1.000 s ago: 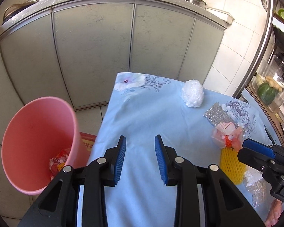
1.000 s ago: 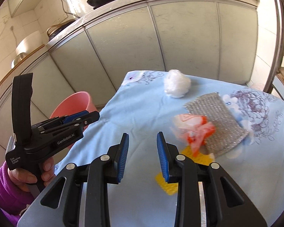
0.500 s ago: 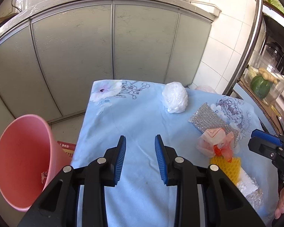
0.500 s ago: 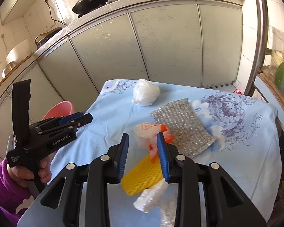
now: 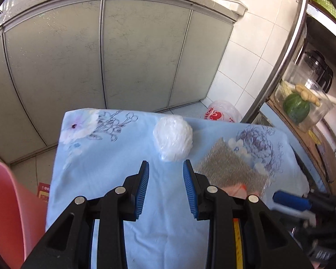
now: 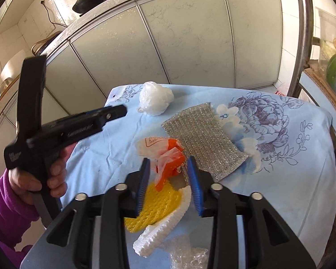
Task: Collect trash
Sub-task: 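Grasp the white plastic bag ball with the left tool while the right tool grasps the orange-white plastic bag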
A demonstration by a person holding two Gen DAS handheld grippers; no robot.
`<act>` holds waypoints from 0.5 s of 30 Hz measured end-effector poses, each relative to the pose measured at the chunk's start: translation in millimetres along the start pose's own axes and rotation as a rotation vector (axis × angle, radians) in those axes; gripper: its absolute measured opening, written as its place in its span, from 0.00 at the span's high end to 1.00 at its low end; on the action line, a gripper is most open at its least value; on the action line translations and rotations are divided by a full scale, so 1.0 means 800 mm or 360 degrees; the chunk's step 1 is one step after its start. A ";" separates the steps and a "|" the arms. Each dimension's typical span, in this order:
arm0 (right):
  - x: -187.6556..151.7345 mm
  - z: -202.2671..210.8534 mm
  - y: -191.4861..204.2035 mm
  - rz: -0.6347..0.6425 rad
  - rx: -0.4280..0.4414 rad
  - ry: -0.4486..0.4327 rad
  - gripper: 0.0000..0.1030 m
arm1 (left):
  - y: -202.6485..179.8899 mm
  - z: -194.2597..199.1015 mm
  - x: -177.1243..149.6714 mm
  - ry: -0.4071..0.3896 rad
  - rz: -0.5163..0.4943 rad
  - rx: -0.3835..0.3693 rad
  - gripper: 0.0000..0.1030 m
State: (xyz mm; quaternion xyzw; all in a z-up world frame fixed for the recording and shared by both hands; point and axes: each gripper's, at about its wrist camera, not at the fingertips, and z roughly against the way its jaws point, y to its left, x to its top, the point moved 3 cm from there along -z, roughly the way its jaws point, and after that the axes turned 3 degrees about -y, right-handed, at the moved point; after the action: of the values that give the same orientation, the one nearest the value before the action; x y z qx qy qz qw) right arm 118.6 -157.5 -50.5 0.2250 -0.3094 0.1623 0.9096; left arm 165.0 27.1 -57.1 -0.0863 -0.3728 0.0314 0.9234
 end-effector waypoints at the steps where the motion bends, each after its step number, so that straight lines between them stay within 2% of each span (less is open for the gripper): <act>1: 0.001 -0.002 0.001 0.0004 0.0004 0.0002 0.60 | -0.001 -0.005 0.005 0.0004 0.0018 -0.0014 0.70; 5: 0.004 -0.008 0.006 0.0015 0.0015 0.0010 0.60 | -0.002 -0.026 0.019 0.0005 0.0045 -0.0002 0.70; 7: 0.006 -0.012 0.006 0.0019 0.0016 0.0013 0.60 | -0.002 -0.037 0.023 0.0007 0.0057 0.0015 0.59; 12: 0.008 -0.025 0.003 0.0007 0.0013 0.0049 0.60 | 0.002 -0.067 0.019 0.0101 0.0108 0.0005 0.56; 15: 0.006 -0.035 -0.001 0.0003 0.0001 0.0079 0.60 | -0.001 -0.072 0.017 0.0093 0.0103 -0.0007 0.56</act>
State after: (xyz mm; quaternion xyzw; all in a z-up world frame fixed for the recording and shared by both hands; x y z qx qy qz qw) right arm 135.9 -143.2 -67.4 0.2209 -0.2869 0.1689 0.9167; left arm 214.9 20.3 -88.6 -0.1013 -0.3426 0.0579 0.9322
